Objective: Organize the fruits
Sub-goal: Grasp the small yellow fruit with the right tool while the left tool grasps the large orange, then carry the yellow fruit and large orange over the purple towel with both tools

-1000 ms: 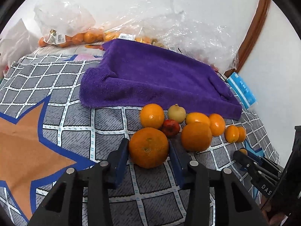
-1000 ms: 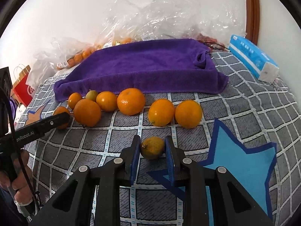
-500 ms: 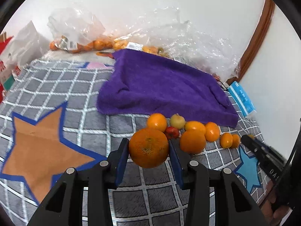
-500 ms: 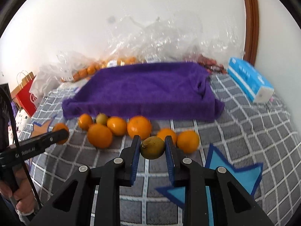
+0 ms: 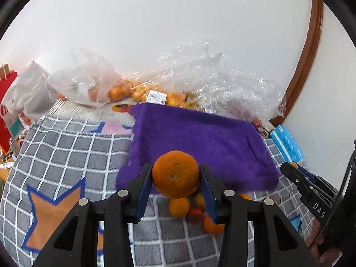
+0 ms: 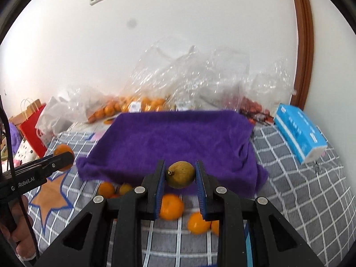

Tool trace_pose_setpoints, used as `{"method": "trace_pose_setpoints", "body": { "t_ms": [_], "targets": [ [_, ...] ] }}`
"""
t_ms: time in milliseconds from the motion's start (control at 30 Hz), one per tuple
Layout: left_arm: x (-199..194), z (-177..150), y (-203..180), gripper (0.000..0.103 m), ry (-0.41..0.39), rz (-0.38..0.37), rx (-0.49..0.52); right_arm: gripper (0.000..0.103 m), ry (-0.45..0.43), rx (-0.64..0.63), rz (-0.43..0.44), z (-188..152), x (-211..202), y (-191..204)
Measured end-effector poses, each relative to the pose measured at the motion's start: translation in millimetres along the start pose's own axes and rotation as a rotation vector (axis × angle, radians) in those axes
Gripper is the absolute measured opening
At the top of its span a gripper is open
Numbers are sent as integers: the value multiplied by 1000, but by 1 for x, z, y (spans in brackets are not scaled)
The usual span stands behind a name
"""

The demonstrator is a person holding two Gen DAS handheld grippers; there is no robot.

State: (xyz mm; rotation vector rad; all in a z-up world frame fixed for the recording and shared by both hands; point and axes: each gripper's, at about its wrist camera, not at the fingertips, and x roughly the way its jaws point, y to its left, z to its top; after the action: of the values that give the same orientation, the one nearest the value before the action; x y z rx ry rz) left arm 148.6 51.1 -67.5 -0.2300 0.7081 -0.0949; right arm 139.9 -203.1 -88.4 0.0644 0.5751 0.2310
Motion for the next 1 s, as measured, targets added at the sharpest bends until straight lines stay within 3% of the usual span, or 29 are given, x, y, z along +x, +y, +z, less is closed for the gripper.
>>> {"method": "trace_pose_setpoints", "body": {
  "t_ms": [433, 1000],
  "targets": [
    [55, 33, -11, 40, -5, 32, -15, 26, -41, -15, 16, 40, 38, 1],
    [90, 28, 7, 40, 41, 38, -65, 26, 4, 62, -33, 34, 85, -33]
  ]
}}
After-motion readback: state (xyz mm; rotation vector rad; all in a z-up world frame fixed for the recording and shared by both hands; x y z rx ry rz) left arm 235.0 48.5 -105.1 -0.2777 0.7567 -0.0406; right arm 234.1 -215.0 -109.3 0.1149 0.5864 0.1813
